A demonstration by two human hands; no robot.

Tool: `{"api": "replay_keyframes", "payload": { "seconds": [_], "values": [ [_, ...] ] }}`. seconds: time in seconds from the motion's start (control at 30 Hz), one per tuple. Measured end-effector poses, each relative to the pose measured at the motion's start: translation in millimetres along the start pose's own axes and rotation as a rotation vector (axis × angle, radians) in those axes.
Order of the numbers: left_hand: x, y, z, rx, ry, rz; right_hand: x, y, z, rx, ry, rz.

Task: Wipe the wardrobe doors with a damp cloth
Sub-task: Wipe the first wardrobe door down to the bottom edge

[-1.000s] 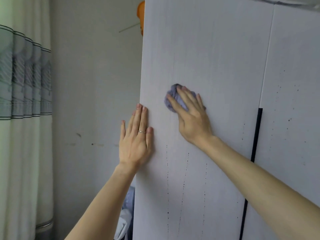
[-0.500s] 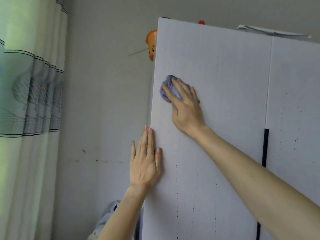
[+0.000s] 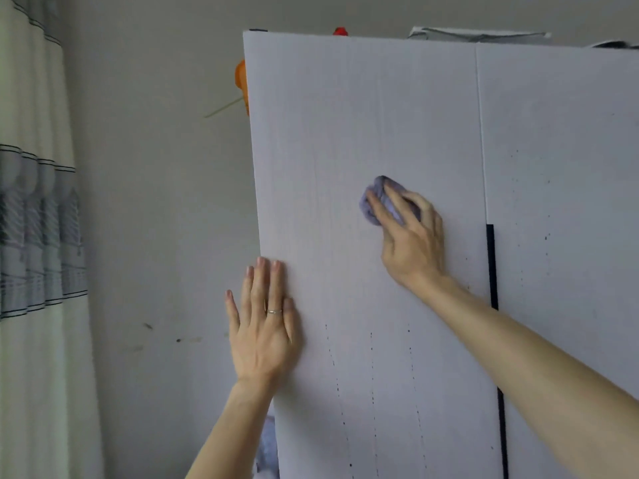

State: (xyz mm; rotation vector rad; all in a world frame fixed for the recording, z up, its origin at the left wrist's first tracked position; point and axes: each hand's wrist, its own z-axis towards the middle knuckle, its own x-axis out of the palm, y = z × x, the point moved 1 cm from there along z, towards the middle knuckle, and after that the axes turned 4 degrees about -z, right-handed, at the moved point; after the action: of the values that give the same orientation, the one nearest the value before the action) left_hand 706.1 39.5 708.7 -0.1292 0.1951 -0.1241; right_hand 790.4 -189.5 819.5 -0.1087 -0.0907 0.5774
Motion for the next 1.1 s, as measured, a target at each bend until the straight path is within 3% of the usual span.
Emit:
{"api": "replay_keyframes", "payload": {
  "seconds": [0.1,0.27,0.37,0.43,0.5,0.63,0.77,0.87,1.0,1.1],
  "values": [
    [-1.8,-0.8,1.8,0.028,0.016,0.023,0.8,13.6,-58.7,-0.057,-0.018,0.102],
    [-12.7,-16.3,16.2,0.217,0.013,0.070,-16.5,-10.6,-78.7,-0.396,0.121,0.136],
    [-10.3,-52.8,35.6,0.288,0.154,0.097,-22.8,-51.7,-24.7,-0.225,0.081,0.122],
    [-0.7,-79.0,46.2,0.214,0.223,0.115,-27.7,-75.6,9.1,-0.029,0.043,0.148],
    [13.2,-100.4,51.0,0.145,0.255,0.159,-27.7,-86.1,15.3,0.056,0.025,0.159],
    [31.6,-115.1,43.3,0.071,0.257,0.219,-27.0,-77.6,-73.7,0.077,-0.016,0.163],
    [33.2,-113.7,41.0,0.092,0.247,0.220,-41.5,-75.0,-166.7,-0.010,0.101,0.185],
    [32.0,-114.2,40.0,0.087,0.251,0.232,-41.8,-97.7,-129.2,-0.068,0.162,0.200],
    [31.6,-119.2,40.2,0.051,0.280,0.223,-33.7,-114.5,-56.4,0.149,0.094,0.226],
    [23.4,-117.1,38.9,0.041,0.286,0.119,-28.8,-99.2,-80.6,0.171,0.015,0.212]
  ]
}}
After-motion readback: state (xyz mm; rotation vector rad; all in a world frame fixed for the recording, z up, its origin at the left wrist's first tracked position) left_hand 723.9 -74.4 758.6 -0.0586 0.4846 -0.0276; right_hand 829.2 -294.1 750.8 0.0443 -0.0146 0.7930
